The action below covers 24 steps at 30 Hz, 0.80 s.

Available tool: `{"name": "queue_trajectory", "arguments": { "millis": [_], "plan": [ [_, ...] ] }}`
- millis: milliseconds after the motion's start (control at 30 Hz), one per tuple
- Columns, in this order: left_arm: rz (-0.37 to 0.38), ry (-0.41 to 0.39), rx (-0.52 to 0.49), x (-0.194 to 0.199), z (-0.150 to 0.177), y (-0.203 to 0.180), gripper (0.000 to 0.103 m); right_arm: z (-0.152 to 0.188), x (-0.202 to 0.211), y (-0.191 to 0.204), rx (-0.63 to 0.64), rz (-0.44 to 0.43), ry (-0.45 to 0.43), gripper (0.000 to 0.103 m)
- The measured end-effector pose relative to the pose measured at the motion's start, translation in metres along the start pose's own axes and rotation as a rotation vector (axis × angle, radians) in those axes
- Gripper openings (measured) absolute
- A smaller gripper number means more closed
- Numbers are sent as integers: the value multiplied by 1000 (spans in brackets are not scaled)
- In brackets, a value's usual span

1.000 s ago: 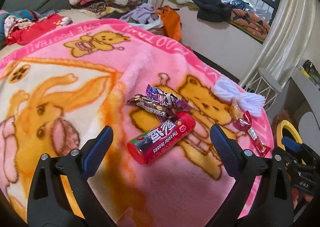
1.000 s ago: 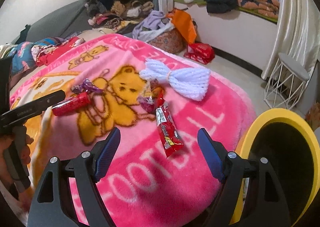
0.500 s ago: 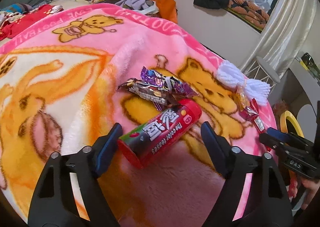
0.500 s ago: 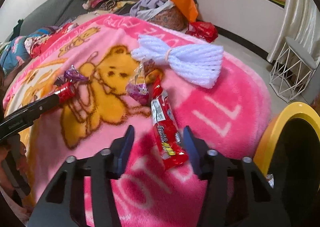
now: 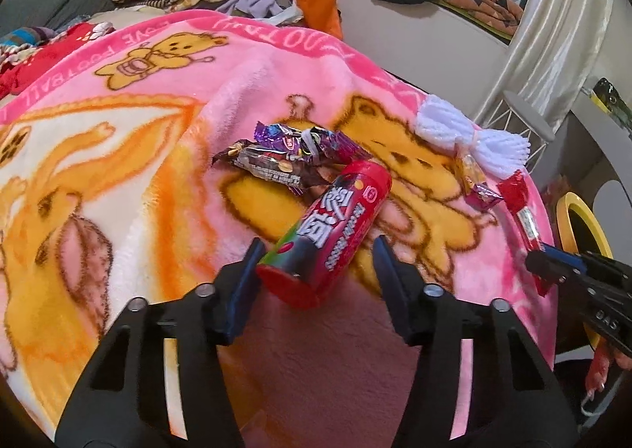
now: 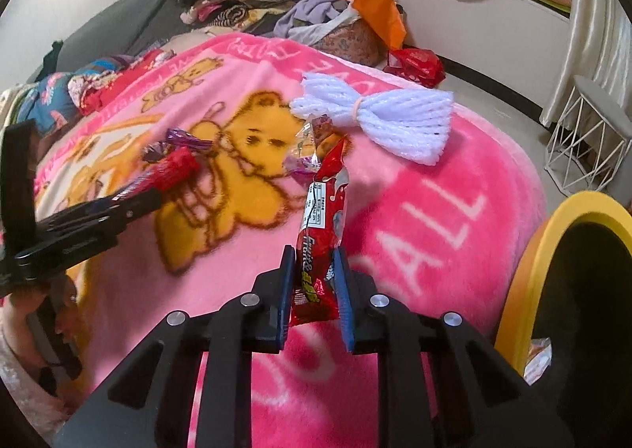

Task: Collect trash
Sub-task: 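Grasp the red candy tube with the left tool while the right tool grasps the red candy bar, then carry the red tube and red candy bar with both tools over the yellow bin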

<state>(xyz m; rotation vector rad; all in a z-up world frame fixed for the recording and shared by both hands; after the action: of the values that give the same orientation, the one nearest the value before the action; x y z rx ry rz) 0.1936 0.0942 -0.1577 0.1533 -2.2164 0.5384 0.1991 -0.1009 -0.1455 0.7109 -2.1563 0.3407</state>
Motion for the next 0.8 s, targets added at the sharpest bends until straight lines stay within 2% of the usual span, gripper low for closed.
{"name": "queue_trajectory", "arguments": {
  "millis": [267,433,800],
  "plan": [
    [5,-1,-25,3,7,-12,35,19,27,2,-33,4,-43,18],
    [35,6,-23,9,14,-22,31,28,33,2,-34,0,-50,18],
    [87,-9,-14,32,18,-44,28,29,46,5,-31,-12,-82,16]
  ]
}}
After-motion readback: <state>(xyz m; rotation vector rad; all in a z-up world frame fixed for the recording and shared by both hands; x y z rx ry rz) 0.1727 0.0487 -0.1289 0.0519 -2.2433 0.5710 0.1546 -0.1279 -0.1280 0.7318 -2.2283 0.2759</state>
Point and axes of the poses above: each gripper's, at about its wrist camera, not at the fingertips, and x roughly against the way its jaws point, y to its left, z to its underside, the point moved 6 cm from there along -x, roughly the way its jaws point, and after that the axes turned 14 degrees about x, right-handed, at the moved point
